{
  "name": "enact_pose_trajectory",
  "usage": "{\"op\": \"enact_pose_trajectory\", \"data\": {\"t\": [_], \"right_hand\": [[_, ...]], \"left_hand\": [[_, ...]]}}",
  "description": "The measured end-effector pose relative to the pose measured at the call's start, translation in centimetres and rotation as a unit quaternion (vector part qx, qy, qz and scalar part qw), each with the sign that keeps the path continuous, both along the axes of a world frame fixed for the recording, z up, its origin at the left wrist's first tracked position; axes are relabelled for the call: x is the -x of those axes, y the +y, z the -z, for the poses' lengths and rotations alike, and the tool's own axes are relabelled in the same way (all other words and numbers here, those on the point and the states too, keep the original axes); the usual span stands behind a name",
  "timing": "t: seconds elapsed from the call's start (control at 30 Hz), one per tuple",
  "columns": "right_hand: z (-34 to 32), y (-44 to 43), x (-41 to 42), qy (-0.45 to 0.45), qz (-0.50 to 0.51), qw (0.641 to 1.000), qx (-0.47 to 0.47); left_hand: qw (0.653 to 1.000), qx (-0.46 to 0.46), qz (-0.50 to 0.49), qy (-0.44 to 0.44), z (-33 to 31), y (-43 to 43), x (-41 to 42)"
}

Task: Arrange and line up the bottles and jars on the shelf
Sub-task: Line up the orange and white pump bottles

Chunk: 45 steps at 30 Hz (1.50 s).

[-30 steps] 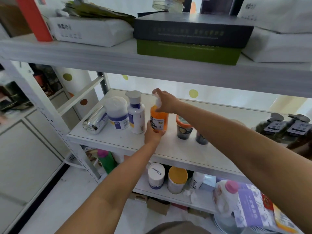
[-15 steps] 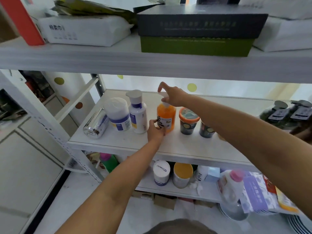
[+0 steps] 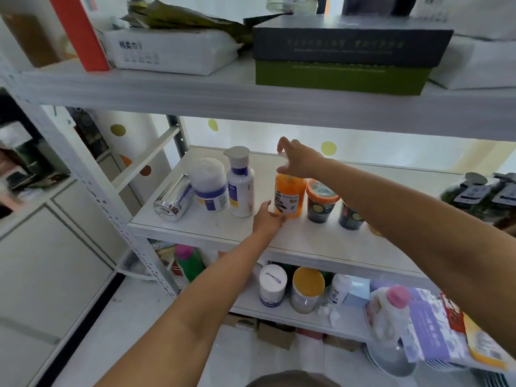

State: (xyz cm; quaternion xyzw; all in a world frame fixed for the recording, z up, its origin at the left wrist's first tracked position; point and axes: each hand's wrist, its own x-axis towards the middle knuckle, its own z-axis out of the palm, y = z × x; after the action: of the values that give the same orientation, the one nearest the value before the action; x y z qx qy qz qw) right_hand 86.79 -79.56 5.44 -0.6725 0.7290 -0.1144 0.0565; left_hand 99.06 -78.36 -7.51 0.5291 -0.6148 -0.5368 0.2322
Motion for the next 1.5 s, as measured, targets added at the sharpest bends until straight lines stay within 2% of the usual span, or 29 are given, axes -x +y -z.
{"op": "enact_pose_trajectory", "data": {"t": [0.1,0.2,0.3,0.4,0.57,0.8,0.97,1.23,1.37,1.5], "right_hand": [[-0.1,-0.6,-1.5,0.042,-0.037,0.998,0.028],[-0.6,-1.6,-3.7,0.016,-0.079,0.997,0.008],[-1.1,-2.7,-6.1,-0.031,-0.093,0.995,-0.004],[-1.2,-3.9,-7.8,-0.047,-0.082,0.995,-0.023],[-0.7,-4.9,-8.7,0.01,-0.025,1.0,0.001],[-1.8,-5.2,-8.2,0.012,-0.006,0.999,-0.043],[-2.7,-4.3,-6.3,-0.051,0.011,0.996,-0.068],[-2.3,-3.2,-5.6,-0.071,0.006,0.996,-0.061],[-2.3,-3.1,-5.4,-0.044,-0.001,0.997,-0.059],[-2.7,-3.4,-6.1,0.056,-0.02,0.997,-0.042]], "left_hand": [[0.997,0.008,-0.063,-0.043,-0.1,0.2,-2.1],[0.987,0.036,-0.134,-0.076,-0.5,-0.1,-4.5],[0.977,0.055,-0.194,-0.065,-1.4,-0.6,-6.4],[0.981,0.063,-0.176,-0.045,-1.9,-1.4,-7.3],[0.994,0.065,-0.091,-0.016,-1.1,-2.2,-7.5],[0.99,0.055,-0.122,0.051,-0.2,-2.5,-6.4],[0.993,0.065,-0.083,0.054,-0.1,-1.4,-5.3],[0.993,0.061,-0.078,0.059,-0.1,0.3,-4.1],[0.99,0.077,-0.108,0.043,-0.1,-0.2,-5.1],[0.979,0.031,-0.198,0.038,-0.1,-1.6,-6.7]]}}
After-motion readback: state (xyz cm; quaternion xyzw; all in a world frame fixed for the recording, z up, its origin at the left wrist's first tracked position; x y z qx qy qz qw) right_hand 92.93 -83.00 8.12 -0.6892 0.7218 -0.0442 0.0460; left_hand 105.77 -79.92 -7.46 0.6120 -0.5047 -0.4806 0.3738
